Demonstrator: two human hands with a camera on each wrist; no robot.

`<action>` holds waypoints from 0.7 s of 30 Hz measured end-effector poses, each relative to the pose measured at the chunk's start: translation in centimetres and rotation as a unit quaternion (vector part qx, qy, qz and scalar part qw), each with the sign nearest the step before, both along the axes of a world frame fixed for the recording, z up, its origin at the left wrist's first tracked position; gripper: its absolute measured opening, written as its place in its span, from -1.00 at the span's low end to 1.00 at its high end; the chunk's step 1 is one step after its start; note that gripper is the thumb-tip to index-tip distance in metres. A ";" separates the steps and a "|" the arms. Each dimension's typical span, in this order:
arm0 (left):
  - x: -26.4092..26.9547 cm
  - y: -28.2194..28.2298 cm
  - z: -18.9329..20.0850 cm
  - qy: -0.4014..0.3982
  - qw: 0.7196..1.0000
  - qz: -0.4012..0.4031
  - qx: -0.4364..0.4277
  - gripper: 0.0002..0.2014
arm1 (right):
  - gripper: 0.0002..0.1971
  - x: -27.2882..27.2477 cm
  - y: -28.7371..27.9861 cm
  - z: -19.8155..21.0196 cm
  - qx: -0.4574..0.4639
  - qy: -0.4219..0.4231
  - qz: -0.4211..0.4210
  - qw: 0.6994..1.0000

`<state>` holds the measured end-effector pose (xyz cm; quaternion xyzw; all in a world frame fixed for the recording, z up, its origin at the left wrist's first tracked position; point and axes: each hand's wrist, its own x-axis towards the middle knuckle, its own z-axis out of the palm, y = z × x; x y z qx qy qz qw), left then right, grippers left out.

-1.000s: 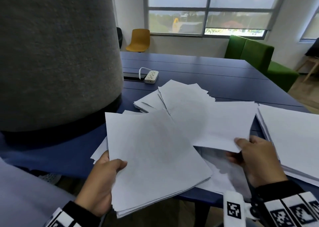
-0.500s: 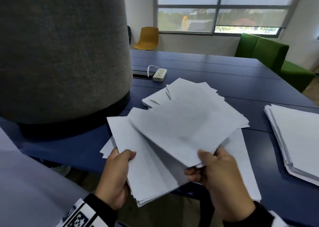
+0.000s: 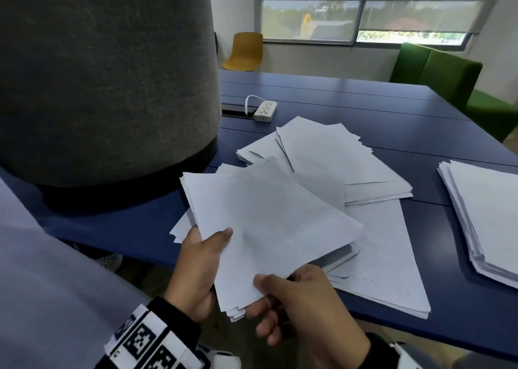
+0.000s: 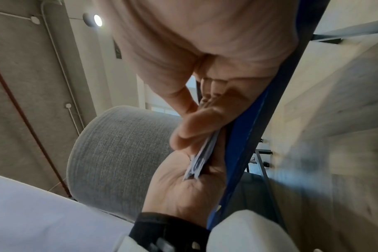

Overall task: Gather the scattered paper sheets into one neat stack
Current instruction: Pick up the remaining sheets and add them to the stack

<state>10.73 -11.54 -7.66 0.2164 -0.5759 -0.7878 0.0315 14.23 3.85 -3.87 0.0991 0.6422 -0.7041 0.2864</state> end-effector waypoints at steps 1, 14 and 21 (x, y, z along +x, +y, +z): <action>0.0 -0.1 0.0 -0.002 1.000 -0.002 -0.007 -0.73 | -0.85 0.0 0.1 0.0 0.008 0.000 0.009 1.000; 4.6 -5.2 0.3 0.005 0.998 0.031 -0.060 -0.64 | -0.72 -5.8 8.3 1.6 0.484 0.250 -0.066 0.836; 5.8 -5.6 -0.3 -0.004 0.999 0.034 -0.025 -0.54 | -0.49 -9.7 6.8 2.2 0.564 0.192 0.025 0.803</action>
